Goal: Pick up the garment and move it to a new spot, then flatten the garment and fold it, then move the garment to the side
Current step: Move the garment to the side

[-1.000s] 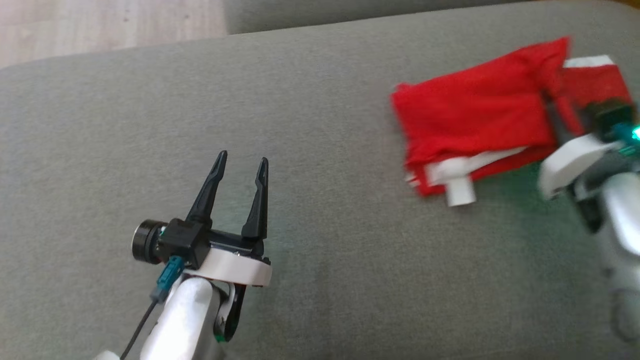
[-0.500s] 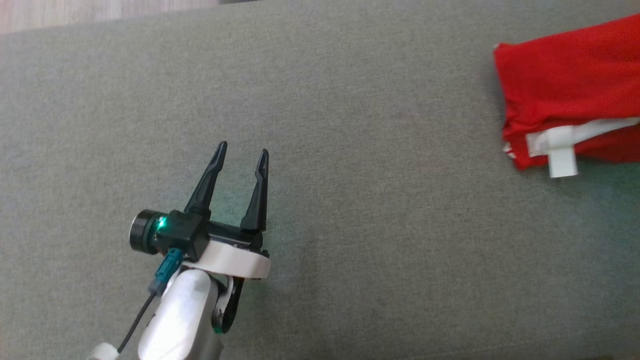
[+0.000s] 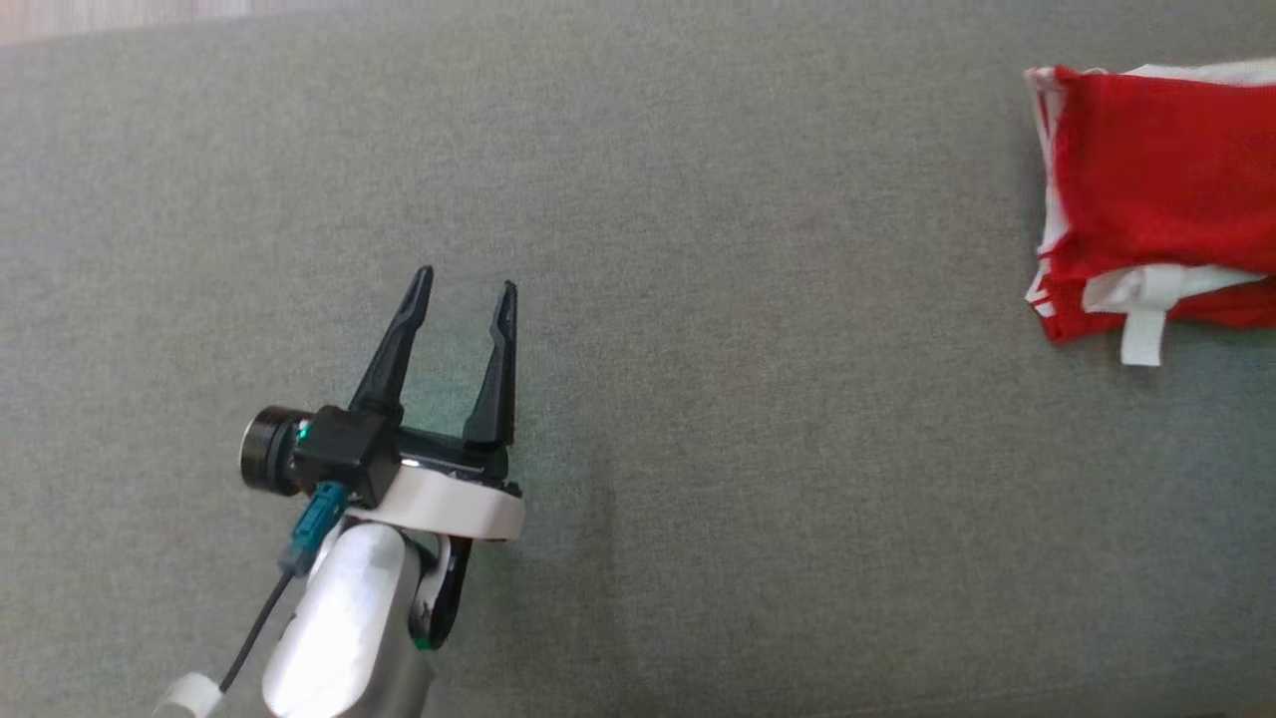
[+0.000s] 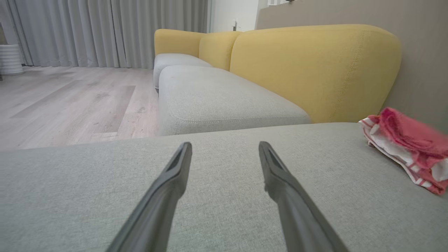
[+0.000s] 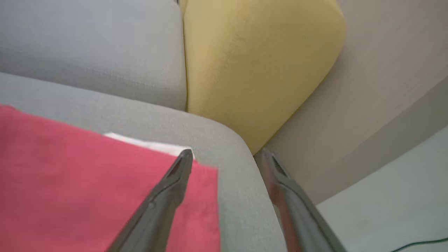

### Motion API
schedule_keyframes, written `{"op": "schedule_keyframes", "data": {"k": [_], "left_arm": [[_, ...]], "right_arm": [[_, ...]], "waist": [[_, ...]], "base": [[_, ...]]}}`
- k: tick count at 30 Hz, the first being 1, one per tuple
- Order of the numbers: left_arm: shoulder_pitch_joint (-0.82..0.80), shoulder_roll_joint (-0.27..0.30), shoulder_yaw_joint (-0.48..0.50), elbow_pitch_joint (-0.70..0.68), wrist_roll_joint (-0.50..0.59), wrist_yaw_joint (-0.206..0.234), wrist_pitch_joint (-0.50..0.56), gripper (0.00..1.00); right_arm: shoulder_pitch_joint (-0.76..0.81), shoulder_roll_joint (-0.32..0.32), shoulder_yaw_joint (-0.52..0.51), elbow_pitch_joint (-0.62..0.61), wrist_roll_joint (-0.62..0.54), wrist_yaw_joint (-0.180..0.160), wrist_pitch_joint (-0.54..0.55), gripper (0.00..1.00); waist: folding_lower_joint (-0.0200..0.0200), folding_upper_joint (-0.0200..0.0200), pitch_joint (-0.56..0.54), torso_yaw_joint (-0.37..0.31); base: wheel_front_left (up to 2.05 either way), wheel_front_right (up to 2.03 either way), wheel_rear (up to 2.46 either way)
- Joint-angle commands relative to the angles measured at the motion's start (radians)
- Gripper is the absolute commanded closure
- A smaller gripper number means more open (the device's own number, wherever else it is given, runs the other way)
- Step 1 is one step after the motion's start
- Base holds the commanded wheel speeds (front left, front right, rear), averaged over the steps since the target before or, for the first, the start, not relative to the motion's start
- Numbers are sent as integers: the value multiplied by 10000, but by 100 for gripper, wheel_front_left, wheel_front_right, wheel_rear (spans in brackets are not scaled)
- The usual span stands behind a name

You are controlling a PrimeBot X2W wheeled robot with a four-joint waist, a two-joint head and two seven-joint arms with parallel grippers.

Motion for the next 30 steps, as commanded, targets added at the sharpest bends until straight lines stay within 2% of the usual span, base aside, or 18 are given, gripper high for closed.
{"op": "schedule_keyframes", "data": {"k": [1, 6, 13, 14, 21, 25, 30], "left_arm": [[-261, 45, 392, -264, 110, -19, -65, 0], [-88, 44, 548, -305, 35, 20, -65, 0], [327, 43, 851, -517, -179, 137, -65, 0], [327, 43, 851, -517, -179, 137, -65, 0], [929, 42, 1013, -829, -258, 146, -65, 0], [1266, 42, 1085, -1123, -196, 91, -65, 0], [1796, 42, 1279, -953, -585, 253, -65, 0]], "right_arm": [[-188, 108, -61, -564, -196, -9, -178, 0], [3, 1100, -240, -1570, -279, -9, -431, 0], [581, 2520, 221, -2959, 608, -9, -993, 0], [581, 2520, 221, -2959, 608, -9, -993, 0], [2270, 4140, 403, -4378, 1411, -9, -1320, 0], [3510, 4582, 519, -4788, 1878, -9, -1625, 0], [4946, 4692, 735, -4794, 2685, -9, -1984, 0]], "waist": [[-1, 0, -234, -52], [-1, 0, -866, -73], [-1, 0, -1756, 71], [-1, 0, -1756, 71], [-1, 0, -2370, 325], [-1, 0, -2552, 431], [-1, 0, -2798, 473]], "base": [[0, 0, 0], [0, 0, 0], [0, 0, 0], [0, 0, 0], [0, 0, 0], [0, 0, 0], [0, 0, 0]]}}
